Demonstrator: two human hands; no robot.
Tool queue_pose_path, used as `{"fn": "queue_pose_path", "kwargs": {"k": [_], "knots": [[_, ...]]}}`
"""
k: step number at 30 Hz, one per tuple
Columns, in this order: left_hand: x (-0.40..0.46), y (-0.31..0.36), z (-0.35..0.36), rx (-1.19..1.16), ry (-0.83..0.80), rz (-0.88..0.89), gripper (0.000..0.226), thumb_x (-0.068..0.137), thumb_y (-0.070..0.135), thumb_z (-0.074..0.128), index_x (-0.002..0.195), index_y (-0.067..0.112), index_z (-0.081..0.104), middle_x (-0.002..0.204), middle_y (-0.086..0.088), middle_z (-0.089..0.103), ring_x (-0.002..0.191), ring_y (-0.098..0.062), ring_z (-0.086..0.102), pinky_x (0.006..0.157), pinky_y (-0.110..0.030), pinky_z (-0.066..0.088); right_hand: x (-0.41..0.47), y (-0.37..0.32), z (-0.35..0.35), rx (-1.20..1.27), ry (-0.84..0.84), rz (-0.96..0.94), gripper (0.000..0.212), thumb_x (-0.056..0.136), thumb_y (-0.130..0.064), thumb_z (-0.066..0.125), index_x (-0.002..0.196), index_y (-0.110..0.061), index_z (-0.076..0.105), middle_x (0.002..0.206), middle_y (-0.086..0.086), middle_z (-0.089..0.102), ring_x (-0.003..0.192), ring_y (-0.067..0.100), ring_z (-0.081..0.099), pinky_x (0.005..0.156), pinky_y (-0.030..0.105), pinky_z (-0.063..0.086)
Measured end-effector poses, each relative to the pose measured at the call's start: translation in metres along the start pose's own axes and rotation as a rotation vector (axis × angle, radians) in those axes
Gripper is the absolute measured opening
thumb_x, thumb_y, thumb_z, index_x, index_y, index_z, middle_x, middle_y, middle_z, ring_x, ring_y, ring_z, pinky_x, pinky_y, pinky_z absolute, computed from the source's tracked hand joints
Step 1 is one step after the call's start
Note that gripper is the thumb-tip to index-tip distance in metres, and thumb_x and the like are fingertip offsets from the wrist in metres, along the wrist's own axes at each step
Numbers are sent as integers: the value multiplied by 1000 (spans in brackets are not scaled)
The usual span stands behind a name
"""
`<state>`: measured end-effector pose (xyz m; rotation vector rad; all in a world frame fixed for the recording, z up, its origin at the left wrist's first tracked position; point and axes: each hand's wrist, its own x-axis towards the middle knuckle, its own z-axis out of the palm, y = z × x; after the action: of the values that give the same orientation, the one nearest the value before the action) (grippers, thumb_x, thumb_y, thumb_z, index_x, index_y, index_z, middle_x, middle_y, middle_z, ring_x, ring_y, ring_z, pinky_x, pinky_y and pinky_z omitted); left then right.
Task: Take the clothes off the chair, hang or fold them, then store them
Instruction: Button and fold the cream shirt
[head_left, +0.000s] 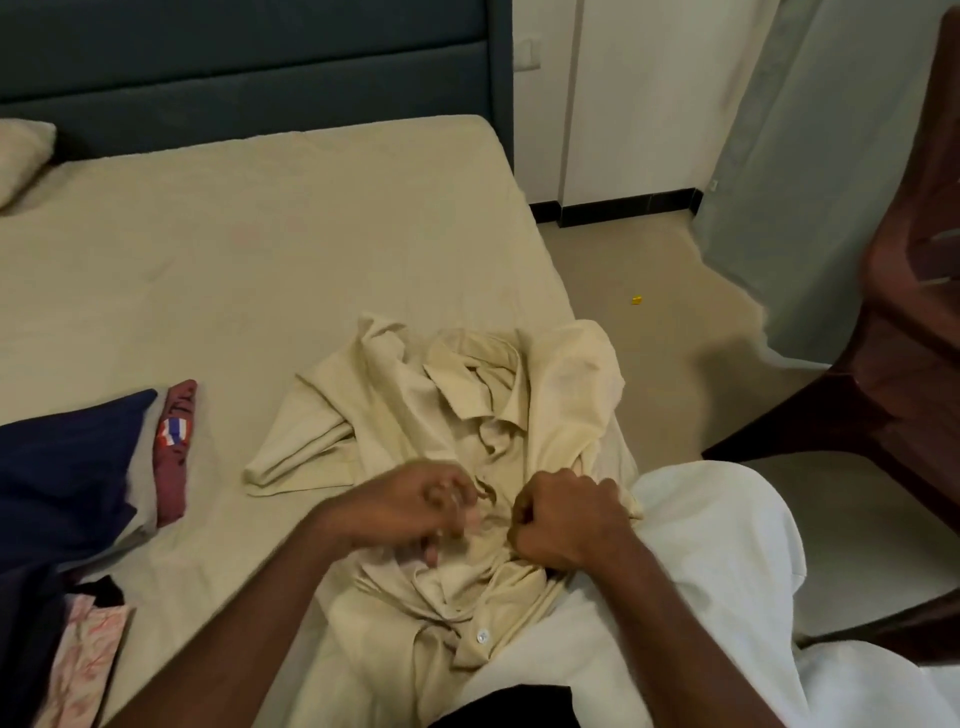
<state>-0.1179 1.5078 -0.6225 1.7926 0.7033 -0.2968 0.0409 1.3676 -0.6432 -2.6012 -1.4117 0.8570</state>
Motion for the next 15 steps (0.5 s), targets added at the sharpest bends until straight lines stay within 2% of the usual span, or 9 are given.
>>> {"fn": "queue_pose_path", "kwargs": {"k": [1,3,4,5,6,7,9,12,15], "knots": [[9,5,-3,-36,228,57,15,91,27,75,94,14,68,77,2,71,64,-15,64,61,-32,50,-1,2,1,35,55,-3,32,75,-46,60,100,-31,74,102,-3,66,99,26,64,97,44,41],[33,15,-12,16,720,221,17,90,25,75,79,17,65,70,8,65,62,-4,56,65,-30,46,5,5,2,77,323,-26,28,87,-48,59,97,-27,76,99,-2,64,89,24,65,87,41,50],[43,21,-17,88,884,313,15,91,22,73,80,19,63,73,10,63,65,-2,54,67,-30,46,10,6,1,88,505,-51,27,91,-44,59,95,-24,76,98,0,62,83,25,65,79,40,53],[53,27,-22,198,961,407,9,92,17,69,85,20,63,83,9,64,74,-4,56,71,-33,47,15,4,-1,124,678,-94,25,93,-37,59,95,-19,75,97,3,61,79,26,63,73,40,54],[63,33,-26,336,960,471,10,91,13,66,95,21,65,97,6,65,90,-10,58,80,-37,47,22,0,-4,189,814,-159,21,93,-30,59,98,-16,74,98,5,61,78,27,62,69,40,54],[71,38,-30,489,911,473,23,91,10,63,108,25,67,113,6,63,107,-15,56,88,-40,44,31,-4,-7,266,870,-230,20,92,-23,59,104,-14,72,102,8,60,80,28,62,68,41,54],[84,42,-32,748,766,364,45,91,12,61,130,35,61,135,10,55,130,-16,44,96,-44,32,52,-12,-13,355,787,-319,32,92,-13,58,123,-17,65,116,10,55,86,30,61,72,41,55],[92,31,-35,939,692,209,48,94,16,59,136,38,55,128,10,59,126,-17,44,94,-44,30,84,-13,-10,230,620,-276,52,94,-12,57,142,-32,50,131,11,42,93,35,59,81,45,55],[86,10,-42,890,735,155,30,95,16,63,117,33,71,114,6,62,119,-20,48,90,-42,32,97,1,3,206,541,-215,42,100,-17,51,141,-30,51,126,10,41,97,33,58,87,47,56]]}}
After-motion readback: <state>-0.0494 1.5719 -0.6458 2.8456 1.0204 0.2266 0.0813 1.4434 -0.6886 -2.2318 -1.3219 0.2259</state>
